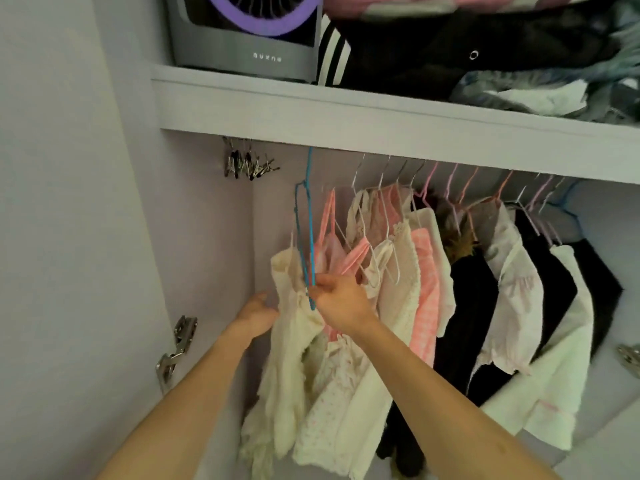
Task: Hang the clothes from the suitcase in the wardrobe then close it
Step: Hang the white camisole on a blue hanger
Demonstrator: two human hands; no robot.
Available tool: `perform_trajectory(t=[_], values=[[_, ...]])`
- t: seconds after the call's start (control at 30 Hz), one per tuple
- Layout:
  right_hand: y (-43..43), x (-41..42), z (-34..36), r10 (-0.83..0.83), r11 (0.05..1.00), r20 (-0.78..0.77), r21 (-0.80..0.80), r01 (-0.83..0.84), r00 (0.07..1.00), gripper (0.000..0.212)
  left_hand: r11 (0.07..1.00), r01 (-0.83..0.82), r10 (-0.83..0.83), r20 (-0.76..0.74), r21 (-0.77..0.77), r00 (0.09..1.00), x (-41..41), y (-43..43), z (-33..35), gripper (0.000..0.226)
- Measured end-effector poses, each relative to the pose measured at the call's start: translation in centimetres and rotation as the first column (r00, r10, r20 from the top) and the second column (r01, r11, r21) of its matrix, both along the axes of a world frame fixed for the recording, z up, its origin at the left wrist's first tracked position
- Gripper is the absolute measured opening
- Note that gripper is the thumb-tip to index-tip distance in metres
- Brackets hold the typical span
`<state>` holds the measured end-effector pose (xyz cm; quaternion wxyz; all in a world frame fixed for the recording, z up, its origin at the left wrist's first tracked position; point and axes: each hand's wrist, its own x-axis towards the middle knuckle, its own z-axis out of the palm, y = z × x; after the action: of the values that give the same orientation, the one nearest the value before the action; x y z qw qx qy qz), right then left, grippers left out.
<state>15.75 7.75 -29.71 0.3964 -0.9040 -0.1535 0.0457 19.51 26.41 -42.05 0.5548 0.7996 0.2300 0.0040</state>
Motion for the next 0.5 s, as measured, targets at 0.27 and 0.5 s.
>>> perform_trajectory(t=[0.27, 0.5], values=[[-7.2, -5.7, 5.9, 0.121, 0.989, -0.127, -0.072, -0.131, 0.984, 0.037, 0.984, 0.132, -0.131, -0.018, 0.119, 0.991, -9.5, -5.6, 10.5, 0.032], [-15.6, -12.9, 9.2, 0.133, 0.961, -0.040, -0.241, -0.139, 0.990, 0.036, 0.847, 0.297, -0.298, -0.067, 0.440, 0.952, -18.5, -10.1, 20.7, 0.027]])
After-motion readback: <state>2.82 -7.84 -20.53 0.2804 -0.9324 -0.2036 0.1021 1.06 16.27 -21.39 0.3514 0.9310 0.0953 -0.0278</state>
